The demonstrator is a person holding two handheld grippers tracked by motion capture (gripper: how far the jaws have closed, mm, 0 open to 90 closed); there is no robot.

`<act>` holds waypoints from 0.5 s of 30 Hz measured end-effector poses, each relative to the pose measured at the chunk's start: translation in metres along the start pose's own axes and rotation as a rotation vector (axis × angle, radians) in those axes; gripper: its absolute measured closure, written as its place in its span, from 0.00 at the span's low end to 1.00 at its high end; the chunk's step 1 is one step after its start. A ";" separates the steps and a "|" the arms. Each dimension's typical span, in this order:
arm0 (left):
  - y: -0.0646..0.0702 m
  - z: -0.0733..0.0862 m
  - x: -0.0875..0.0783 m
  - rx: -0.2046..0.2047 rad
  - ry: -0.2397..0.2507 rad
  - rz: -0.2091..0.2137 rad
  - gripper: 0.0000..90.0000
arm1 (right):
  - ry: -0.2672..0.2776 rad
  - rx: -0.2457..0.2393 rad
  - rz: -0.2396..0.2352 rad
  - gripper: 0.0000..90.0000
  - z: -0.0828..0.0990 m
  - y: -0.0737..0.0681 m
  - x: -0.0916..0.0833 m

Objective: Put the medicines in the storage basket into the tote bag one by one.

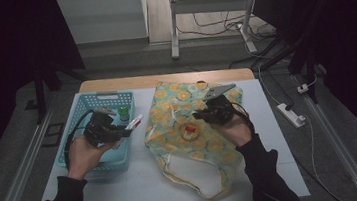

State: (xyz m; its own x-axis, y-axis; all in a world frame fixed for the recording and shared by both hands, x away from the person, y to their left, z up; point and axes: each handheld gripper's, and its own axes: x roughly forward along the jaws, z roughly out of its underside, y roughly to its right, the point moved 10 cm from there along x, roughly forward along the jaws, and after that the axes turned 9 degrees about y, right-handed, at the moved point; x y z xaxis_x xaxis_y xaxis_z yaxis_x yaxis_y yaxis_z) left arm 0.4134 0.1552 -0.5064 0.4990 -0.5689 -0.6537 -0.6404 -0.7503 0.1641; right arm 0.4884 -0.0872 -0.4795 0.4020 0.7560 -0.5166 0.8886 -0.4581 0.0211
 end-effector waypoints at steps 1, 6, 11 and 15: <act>0.004 -0.001 0.001 0.005 0.000 0.009 0.80 | 0.002 -0.001 0.000 0.99 0.000 0.000 0.000; 0.023 -0.005 0.008 0.038 -0.011 0.046 0.80 | 0.005 -0.002 0.001 0.99 -0.001 0.000 -0.001; 0.040 -0.010 0.020 0.066 -0.017 0.083 0.80 | 0.011 -0.004 0.003 0.99 -0.002 0.000 -0.001; 0.052 -0.014 0.030 0.091 -0.026 0.112 0.80 | 0.014 -0.005 0.003 0.99 -0.003 0.000 -0.002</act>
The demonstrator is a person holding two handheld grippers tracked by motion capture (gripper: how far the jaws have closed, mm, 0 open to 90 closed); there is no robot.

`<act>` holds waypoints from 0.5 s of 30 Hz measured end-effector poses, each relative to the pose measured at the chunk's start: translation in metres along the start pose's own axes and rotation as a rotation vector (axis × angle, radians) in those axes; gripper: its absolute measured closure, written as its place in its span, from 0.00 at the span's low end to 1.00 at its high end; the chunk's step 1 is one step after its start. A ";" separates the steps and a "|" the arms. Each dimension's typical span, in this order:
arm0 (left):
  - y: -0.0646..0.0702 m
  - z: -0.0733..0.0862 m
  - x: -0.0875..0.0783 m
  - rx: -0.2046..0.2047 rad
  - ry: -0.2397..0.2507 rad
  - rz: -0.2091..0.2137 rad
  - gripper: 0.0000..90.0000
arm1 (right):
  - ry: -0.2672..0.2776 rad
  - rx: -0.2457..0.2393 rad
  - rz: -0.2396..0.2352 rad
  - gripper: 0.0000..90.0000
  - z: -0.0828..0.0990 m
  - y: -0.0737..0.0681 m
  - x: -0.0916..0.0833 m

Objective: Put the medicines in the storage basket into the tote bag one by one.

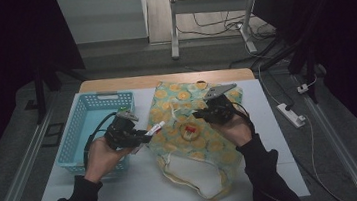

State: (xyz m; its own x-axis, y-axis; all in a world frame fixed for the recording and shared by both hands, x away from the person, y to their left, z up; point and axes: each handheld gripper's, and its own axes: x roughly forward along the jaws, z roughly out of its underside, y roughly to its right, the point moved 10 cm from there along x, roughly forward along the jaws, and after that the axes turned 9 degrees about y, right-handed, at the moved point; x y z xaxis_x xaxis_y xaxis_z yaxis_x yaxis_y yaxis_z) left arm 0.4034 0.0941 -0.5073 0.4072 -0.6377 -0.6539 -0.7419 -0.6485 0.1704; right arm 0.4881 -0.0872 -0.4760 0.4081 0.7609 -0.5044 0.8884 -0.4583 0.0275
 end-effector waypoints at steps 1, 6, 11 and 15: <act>0.002 -0.001 0.003 0.007 -0.002 0.003 0.80 | 0.001 0.001 0.001 0.99 0.000 0.000 0.000; 0.012 -0.006 0.016 0.019 -0.009 0.031 0.80 | 0.005 -0.001 0.002 0.99 -0.001 0.000 -0.001; 0.021 -0.008 0.029 0.033 -0.021 0.052 0.80 | 0.006 -0.002 0.003 0.99 -0.001 0.000 -0.001; 0.027 -0.010 0.038 0.044 -0.029 0.068 0.80 | 0.007 -0.002 0.004 0.99 -0.001 0.000 -0.001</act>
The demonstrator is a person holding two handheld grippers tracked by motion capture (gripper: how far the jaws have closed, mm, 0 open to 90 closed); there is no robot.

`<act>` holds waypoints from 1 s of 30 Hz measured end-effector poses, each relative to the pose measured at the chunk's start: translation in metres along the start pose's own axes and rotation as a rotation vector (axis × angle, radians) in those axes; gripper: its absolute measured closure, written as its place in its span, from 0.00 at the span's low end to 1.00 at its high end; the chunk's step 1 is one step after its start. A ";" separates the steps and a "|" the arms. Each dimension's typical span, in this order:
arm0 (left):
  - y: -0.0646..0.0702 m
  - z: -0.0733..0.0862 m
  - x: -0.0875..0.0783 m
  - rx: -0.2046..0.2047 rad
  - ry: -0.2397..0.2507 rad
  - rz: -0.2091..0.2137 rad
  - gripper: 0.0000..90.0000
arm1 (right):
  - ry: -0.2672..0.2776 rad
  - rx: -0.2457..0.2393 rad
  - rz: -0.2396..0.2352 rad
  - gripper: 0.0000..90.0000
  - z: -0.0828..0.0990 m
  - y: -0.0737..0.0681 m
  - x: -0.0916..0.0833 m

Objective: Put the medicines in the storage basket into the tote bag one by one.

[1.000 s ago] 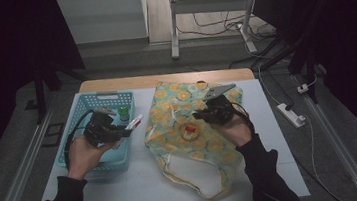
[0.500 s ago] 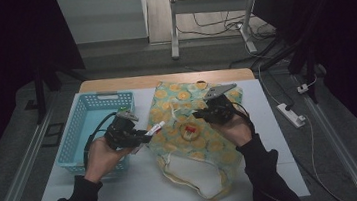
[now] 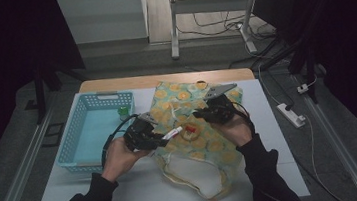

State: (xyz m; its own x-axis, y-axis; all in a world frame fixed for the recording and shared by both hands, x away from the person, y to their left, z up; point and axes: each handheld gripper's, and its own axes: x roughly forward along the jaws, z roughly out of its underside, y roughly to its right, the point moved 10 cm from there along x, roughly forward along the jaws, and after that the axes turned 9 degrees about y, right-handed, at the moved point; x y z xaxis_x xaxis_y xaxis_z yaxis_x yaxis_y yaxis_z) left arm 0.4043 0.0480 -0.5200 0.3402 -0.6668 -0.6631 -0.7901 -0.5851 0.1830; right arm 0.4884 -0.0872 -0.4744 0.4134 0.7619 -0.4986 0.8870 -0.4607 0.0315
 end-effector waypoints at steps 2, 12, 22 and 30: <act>0.003 -0.002 0.005 0.005 -0.004 0.006 0.80 | 0.001 0.001 0.001 0.99 0.000 0.000 0.000; 0.005 -0.013 0.029 0.015 -0.011 0.011 0.80 | 0.005 -0.004 0.001 0.99 -0.001 -0.001 0.000; -0.007 -0.025 0.050 0.017 0.004 -0.023 0.80 | 0.005 -0.004 -0.001 0.99 -0.001 -0.001 0.001; -0.015 -0.033 0.060 0.006 0.017 -0.048 0.80 | 0.004 -0.005 -0.001 0.99 -0.001 -0.001 0.001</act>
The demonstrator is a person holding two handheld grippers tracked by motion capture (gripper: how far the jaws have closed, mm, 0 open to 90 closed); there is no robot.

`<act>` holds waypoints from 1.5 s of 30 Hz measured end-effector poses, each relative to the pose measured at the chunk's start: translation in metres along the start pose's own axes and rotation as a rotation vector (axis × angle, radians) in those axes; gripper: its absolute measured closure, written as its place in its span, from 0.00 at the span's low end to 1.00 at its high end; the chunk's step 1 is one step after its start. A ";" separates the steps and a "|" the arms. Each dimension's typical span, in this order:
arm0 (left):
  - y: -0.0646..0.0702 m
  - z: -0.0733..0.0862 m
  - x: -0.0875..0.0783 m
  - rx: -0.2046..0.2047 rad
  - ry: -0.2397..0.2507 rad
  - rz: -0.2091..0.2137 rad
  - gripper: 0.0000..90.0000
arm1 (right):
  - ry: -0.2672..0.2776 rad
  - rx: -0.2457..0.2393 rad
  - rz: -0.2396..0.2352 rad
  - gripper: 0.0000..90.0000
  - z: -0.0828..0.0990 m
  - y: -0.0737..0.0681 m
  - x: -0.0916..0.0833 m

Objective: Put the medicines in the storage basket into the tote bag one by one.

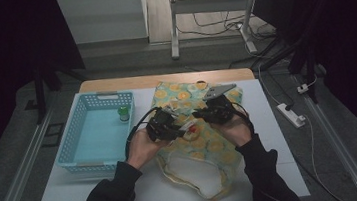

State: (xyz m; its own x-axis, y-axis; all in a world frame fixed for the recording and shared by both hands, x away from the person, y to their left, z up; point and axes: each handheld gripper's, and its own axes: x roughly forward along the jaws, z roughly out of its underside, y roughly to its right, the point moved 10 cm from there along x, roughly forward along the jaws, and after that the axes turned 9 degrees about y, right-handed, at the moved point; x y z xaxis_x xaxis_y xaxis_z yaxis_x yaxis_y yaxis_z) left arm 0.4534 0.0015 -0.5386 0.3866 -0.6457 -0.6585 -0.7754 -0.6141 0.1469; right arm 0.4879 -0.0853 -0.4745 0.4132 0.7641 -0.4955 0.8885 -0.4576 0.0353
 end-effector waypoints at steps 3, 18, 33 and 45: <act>-0.003 -0.002 0.004 -0.005 0.002 -0.016 0.80 | 0.000 0.001 0.001 0.99 0.000 0.001 0.000; -0.027 -0.005 0.022 -0.040 -0.014 -0.109 0.80 | -0.013 -0.002 0.009 0.99 0.005 0.001 0.005; -0.048 0.005 0.036 -0.093 -0.036 -0.157 0.80 | -0.028 -0.002 0.012 0.99 0.009 0.001 0.009; -0.048 0.000 0.036 -0.081 -0.011 -0.159 0.67 | -0.033 -0.003 0.014 0.99 0.011 0.003 0.010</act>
State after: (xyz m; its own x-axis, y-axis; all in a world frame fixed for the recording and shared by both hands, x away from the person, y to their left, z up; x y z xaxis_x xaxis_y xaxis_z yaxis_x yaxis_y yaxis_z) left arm 0.5042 0.0076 -0.5690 0.4953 -0.5325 -0.6864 -0.6619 -0.7430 0.0988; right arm 0.4924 -0.0841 -0.4885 0.4190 0.7423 -0.5229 0.8831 -0.4670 0.0447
